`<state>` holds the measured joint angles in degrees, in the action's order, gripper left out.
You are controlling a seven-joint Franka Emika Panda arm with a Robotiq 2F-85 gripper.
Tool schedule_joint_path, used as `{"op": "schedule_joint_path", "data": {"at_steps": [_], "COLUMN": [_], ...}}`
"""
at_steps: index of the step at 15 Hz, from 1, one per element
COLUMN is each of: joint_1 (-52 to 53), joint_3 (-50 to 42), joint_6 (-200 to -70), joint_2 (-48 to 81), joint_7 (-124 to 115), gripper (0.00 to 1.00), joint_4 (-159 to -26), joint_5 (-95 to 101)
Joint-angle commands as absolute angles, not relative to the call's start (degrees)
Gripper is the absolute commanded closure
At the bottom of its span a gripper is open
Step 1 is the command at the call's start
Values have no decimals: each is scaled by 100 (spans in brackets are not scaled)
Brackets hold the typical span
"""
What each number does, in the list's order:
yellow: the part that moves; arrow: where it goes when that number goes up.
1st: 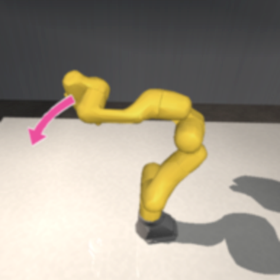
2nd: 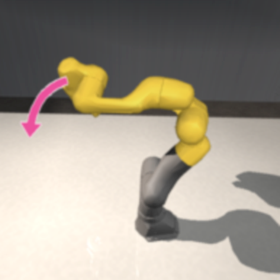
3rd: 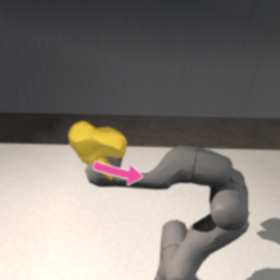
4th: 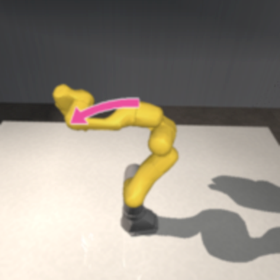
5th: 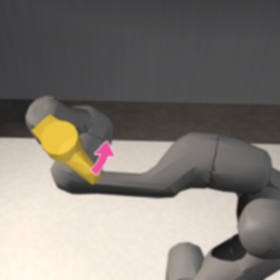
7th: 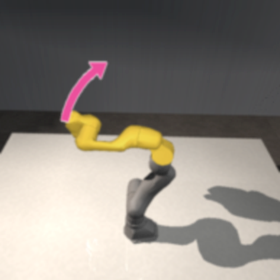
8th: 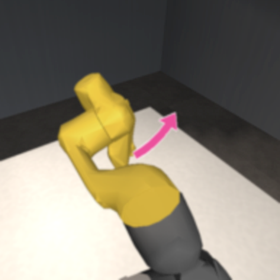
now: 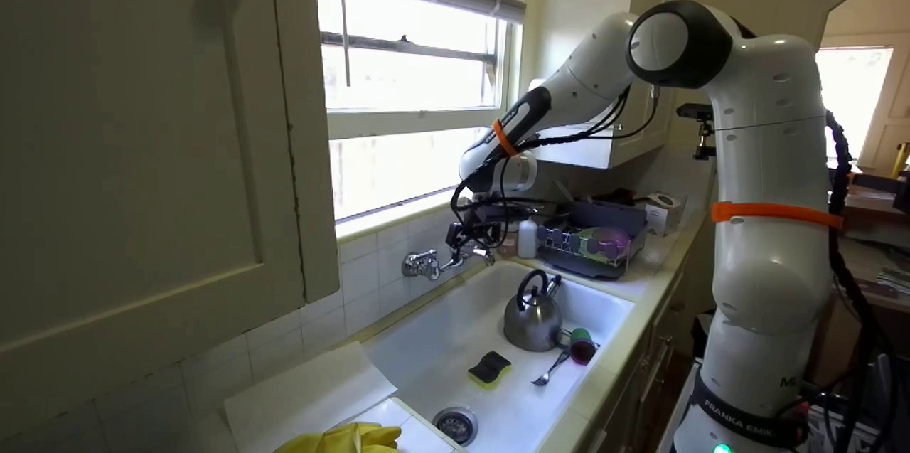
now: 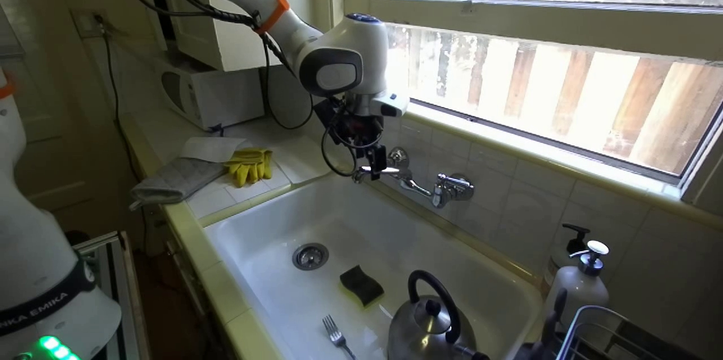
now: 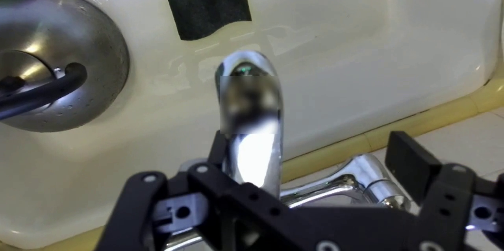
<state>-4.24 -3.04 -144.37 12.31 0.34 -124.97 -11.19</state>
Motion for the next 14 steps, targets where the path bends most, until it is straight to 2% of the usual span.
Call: {"op": "schedule_joint_path", "data": {"at_steps": [1,14], "joint_1": [-337,-74], "joint_3": [-56,104], "joint_6": [-14347,-14441], "joint_2": [1392,1765], "joint_7": [-204,-1260], "gripper": [0,0], "joint_4": [-12295,-11642], "joint_5": [-1541,-1641]}}
